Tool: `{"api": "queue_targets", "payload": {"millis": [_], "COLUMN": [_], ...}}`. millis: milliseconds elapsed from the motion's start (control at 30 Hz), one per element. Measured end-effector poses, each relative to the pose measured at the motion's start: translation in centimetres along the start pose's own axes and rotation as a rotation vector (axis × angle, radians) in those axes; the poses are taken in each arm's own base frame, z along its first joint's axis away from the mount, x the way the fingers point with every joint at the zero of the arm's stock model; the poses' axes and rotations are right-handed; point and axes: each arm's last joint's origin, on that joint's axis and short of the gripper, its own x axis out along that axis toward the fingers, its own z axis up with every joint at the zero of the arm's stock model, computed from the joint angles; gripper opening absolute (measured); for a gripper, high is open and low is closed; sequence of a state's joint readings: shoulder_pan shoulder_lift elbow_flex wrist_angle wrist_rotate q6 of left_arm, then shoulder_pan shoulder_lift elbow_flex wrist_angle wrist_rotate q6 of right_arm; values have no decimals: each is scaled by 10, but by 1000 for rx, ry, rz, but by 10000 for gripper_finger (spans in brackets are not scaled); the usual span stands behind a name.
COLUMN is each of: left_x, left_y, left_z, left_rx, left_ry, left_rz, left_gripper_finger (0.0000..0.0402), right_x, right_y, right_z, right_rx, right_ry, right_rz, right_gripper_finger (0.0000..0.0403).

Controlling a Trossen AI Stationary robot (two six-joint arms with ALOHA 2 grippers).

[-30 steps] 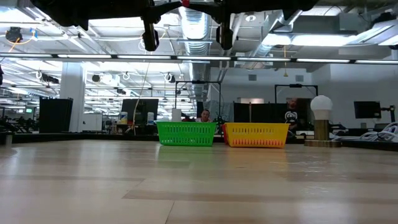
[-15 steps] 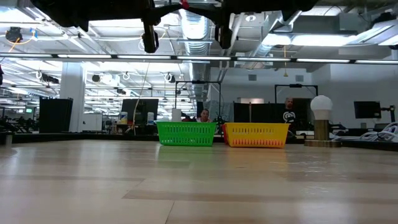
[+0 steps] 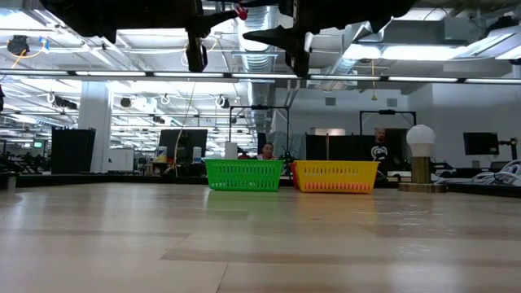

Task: Pick & Place Markers
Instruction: Put the small red marker pen into the green bin

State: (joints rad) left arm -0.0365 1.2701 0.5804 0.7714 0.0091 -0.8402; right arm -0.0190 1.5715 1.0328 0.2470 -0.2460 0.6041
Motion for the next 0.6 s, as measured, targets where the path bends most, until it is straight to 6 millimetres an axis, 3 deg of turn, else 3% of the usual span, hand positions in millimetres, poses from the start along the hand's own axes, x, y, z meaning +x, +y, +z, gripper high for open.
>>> {"api": "queue_targets", "payload": {"millis": [267, 600], "left_x": [0, -2], "left_y": [0, 2], "left_z": [-1, -2], "left_rx": [-4, 7], "left_ry": [19, 48], "left_rz": [-8, 35], "left_gripper_finger": [35, 35], "right_x": [-14, -59], "right_y": [-2, 6], "right_z": [9, 17], "right_rx": [-65, -153], "right_ry": [-14, 0], "right_rz": [-43, -280], "right_gripper_finger": [161, 148]}}
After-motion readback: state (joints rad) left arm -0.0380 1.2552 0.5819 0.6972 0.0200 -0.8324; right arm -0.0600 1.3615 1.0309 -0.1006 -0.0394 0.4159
